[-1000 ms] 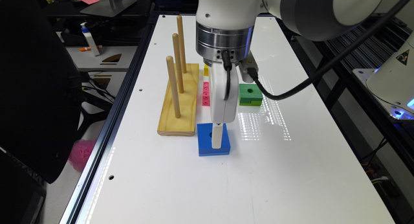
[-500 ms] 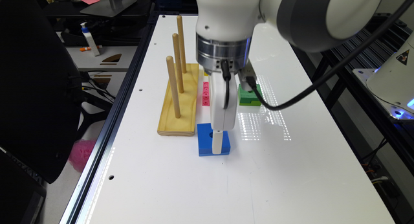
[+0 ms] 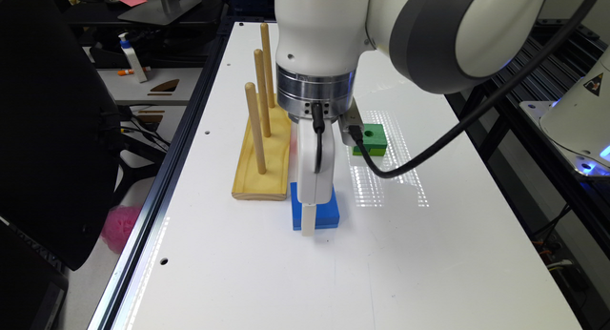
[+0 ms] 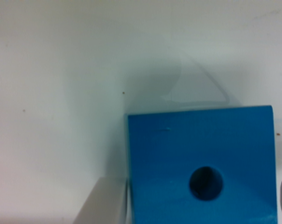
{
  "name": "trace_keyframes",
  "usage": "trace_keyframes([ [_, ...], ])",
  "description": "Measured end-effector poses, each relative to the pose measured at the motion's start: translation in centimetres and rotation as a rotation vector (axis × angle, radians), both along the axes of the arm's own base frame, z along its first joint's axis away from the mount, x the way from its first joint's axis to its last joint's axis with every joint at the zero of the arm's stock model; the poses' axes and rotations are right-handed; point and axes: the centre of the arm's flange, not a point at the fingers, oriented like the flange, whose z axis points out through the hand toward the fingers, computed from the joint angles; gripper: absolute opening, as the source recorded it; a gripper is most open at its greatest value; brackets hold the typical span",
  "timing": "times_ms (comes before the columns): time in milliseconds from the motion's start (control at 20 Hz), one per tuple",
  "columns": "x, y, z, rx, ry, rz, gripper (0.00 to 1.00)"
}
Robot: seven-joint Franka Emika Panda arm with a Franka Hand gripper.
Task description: Pick up blue block.
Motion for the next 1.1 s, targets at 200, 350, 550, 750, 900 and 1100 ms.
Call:
trace_keyframes([
  [200, 0.1, 0.0, -0.4, -0.003, 0.000, 0.000, 1.00],
  [350, 0.1, 0.0, -0.3, -0.003, -0.001, 0.000, 0.00],
  [550, 0.1, 0.0, -0.3, -0.003, -0.001, 0.000, 0.00],
  [750, 0.1, -0.3, -0.3, -0.010, 0.003, -0.002, 0.00],
  [900, 0.1, -0.5, -0.3, -0.013, 0.005, -0.003, 0.00],
  [1100, 0.3, -0.6, 0.6, -0.019, 0.001, -0.002, 0.00],
])
